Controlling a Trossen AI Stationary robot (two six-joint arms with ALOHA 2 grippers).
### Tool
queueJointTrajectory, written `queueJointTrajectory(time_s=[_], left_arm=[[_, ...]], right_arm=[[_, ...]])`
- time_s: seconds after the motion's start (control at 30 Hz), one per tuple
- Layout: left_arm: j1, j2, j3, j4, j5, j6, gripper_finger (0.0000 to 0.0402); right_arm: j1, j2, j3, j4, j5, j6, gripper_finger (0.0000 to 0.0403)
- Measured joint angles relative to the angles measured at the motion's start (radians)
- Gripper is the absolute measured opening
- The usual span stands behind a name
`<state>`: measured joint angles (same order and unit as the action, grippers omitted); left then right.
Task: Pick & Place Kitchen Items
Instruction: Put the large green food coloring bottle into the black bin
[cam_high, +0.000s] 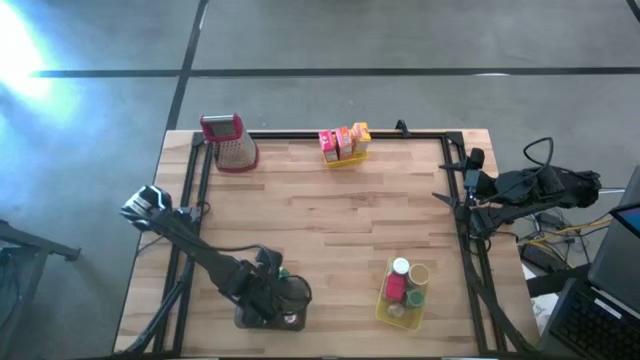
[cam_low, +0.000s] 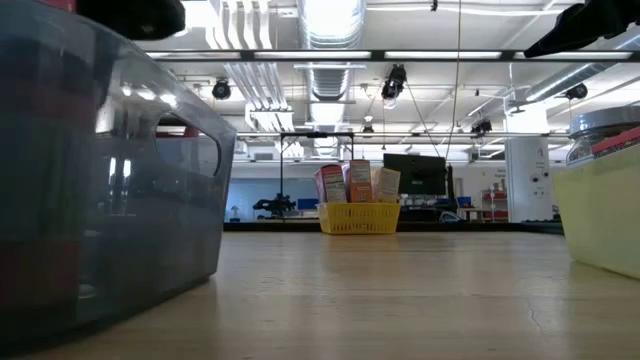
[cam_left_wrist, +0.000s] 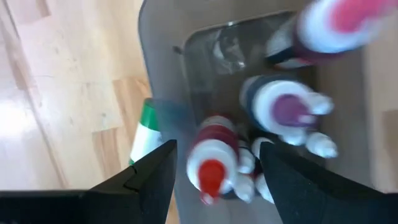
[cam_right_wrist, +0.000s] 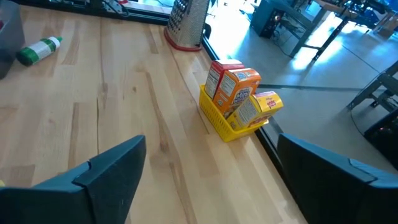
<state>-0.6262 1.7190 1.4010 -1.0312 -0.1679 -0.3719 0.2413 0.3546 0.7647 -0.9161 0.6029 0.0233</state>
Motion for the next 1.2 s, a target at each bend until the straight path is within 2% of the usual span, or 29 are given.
queueJointTrajectory(time_s=[0.17,0.3,0.5,0.63,0.83,1.03,1.2], left_arm=[[0.0,-0.001,0.075,-0.082,0.055,-0.004,0.0234],[0.0,-0.001,0.118,-0.164,0.044,-0.01,0.0234],[0.002,-0.003,0.142,-0.271,-0.094,-0.002,0.0234],[0.003,-0.003,0.135,-0.282,-0.186,0.014,0.0234],[0.007,-0.001,0.132,-0.268,-0.269,-0.108,0.0234],[0.011,-0.001,0.132,-0.277,-0.305,-0.063,0.0234],[0.026,-0.001,0.132,-0.287,-0.387,-0.049,0.0232]], right_arm=[[0.0,0.0,0.0,0.0,0.0,0.0,0.0363],[0.0,0.0,0.0,0.0,0.0,0.0,0.0364],[0.0,0.0,0.0,0.0,0.0,0.001,0.0364],[0.0,0.0,0.0,0.0,0.0,0.0,0.036],[0.0,0.0,0.0,0.0,0.0,0.002,0.0345],[0.0,0.0,0.0,0.0,0.0,0.0,0.0327],[0.0,0.0,0.0,0.0,0.0,0.0,0.0311]])
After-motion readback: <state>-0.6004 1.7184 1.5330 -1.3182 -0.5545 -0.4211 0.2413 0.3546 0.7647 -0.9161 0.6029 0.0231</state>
